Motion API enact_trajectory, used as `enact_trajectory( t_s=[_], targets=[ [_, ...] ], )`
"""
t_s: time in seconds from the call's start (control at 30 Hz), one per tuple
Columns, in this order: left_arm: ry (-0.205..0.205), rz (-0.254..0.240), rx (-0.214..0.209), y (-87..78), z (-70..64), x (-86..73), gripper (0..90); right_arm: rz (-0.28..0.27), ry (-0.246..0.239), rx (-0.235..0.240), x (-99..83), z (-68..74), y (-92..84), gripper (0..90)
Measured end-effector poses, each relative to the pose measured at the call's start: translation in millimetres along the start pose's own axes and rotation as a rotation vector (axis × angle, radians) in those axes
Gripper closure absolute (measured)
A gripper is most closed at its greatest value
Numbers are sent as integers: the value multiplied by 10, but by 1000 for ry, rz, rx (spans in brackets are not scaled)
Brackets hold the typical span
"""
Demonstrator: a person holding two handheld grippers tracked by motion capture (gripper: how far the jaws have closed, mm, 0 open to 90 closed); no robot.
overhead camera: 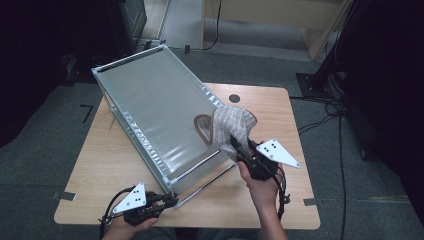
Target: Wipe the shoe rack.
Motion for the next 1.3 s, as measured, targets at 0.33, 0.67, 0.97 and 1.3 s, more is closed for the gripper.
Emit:
enact_trajectory(
  t_s=[0.33, 0.67, 0.97, 1.3],
  targets=[
    [-1, -1, 32, 26, -18, 7, 802, 15, -20, 82, -43, 262, -91, 689],
    [-8, -8, 44, 42, -7, 11, 799, 27, -61, 161, -74, 598, -163, 671],
    [-13, -15, 74, 48, -8, 11, 801, 26, -92, 214, -105, 864, -223, 665],
    [-13, -20, 85, 50, -11, 7, 802, 39, -135, 314, -111, 1237, -322, 654]
  ],
)
Point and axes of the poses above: each handheld gripper's, and its own axes: y roughly forward along the jaws, x roughly out of its top, z roughly to its left, the point moved 7 cm from there along y, roughly forward along the jaws, and after that the axes turned 13 degrees about -x, right-handed, at the moved point
